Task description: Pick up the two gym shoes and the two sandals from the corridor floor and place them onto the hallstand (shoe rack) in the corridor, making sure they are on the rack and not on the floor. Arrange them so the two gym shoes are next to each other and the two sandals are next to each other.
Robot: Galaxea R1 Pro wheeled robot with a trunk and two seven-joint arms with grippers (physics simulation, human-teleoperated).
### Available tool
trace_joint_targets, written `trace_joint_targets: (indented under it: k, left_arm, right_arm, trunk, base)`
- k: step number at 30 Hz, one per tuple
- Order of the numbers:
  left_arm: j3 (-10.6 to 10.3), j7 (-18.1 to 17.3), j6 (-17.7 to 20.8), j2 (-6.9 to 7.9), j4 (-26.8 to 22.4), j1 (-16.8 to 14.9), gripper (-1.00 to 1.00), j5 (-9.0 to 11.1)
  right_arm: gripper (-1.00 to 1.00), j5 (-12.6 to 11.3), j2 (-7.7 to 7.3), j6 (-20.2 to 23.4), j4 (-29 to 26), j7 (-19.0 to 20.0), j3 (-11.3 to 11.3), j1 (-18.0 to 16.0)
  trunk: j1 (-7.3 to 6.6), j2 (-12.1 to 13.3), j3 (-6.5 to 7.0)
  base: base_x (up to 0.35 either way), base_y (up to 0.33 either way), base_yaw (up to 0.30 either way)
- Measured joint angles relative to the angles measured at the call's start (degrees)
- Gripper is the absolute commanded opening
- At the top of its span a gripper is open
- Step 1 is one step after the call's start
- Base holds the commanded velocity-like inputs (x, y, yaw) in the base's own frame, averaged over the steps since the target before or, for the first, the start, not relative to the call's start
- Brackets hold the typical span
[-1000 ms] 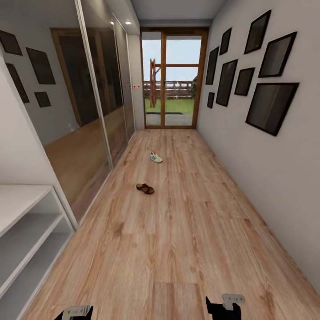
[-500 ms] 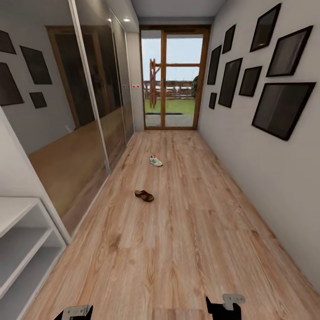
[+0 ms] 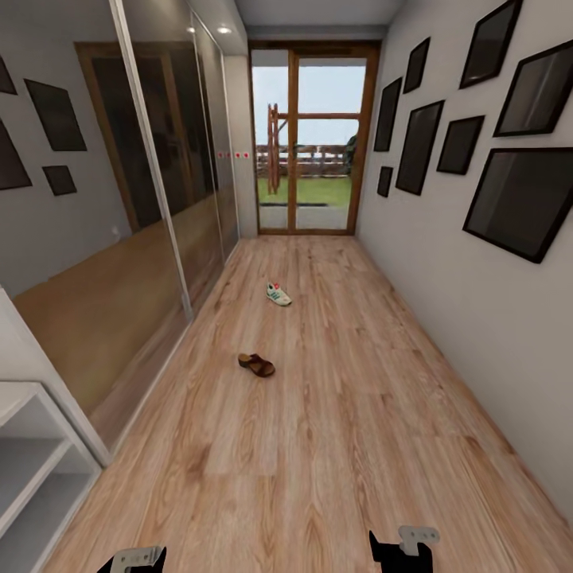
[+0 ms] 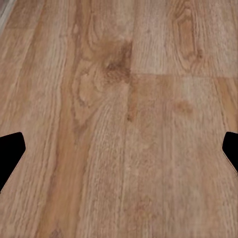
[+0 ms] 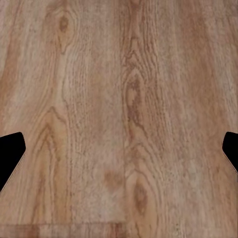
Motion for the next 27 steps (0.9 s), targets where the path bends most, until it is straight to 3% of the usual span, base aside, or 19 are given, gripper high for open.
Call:
trace_joint_targets:
  k: [27]
  left_arm:
    - [0.0, 0.0, 0.0, 0.00, 0.0, 0.0, 1.00, 0.0]
  right_arm:
    - [1.00, -0.2, 0.06, -0.1, -0.1, 0.0, 0.0, 0.0]
  trunk:
    - [0.00, 0.0, 0.00]
  base:
    - [0.338, -0.051, 0.000]
